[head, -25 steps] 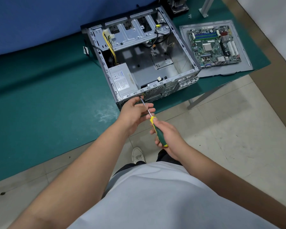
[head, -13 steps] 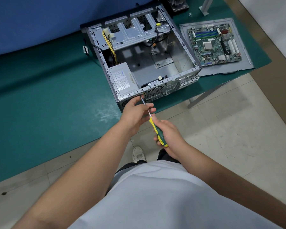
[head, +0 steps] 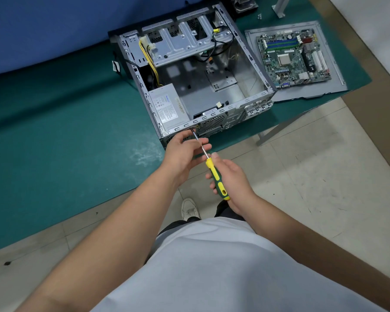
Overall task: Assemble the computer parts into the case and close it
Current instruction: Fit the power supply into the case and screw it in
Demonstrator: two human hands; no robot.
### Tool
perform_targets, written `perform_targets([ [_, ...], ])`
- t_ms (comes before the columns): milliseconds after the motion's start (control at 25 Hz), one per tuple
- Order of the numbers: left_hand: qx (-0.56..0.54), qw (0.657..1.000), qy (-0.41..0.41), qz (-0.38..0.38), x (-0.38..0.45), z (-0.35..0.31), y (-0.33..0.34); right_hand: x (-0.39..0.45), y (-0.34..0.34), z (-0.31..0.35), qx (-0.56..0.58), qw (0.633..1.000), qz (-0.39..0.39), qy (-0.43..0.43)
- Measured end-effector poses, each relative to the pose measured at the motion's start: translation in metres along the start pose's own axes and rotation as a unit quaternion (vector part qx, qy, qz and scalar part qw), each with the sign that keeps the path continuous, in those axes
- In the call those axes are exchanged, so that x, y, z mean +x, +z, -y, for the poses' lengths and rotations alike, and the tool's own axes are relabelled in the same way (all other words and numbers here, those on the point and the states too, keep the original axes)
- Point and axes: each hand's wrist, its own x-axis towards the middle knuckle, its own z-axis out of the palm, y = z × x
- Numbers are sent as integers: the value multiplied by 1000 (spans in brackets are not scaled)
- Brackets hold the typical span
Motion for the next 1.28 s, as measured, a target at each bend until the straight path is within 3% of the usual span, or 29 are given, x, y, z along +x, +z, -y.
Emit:
perform_targets([
  [120, -3, 1000, 7, 5, -1, -1, -4, 0, 2, -1, -57, 996, -31, -65],
  [280, -1, 1000, 6, -5, -3, -1, -4, -1, -9, 7, 45, 994, 67, 73],
  [360, -9, 1000, 1, -8, -2, -1, -4, 1, -12, 12, 58, 988, 102, 96],
  [520, -14, 1000, 5, -5, -1, 1, -2, 0, 0, 4, -98, 993, 5, -59],
  [600, -14, 1000, 9, -7, -1, 2, -2, 0, 2, 2, -141, 985, -30, -95],
  [720, -16, 1000, 5, -6, 0, 1, -2, -2, -4, 9, -36, 998, 59, -3],
  [840, -43, 999, -6, 3, 0, 1, -2, -5, -8, 15, 30, 988, 130, 78],
  [1000, -51, 999, 0, -9, 3, 4, 0, -2, -1, 2, -127, 990, -7, -65],
  [1080, -51, 999, 1, -18, 3, 5, 0, 0, -1, -1, -140, 985, -44, -95],
  [1280, -42, 998, 7, -42, 4, 5, -2, 1, -8, 7, 34, 990, 107, 81],
])
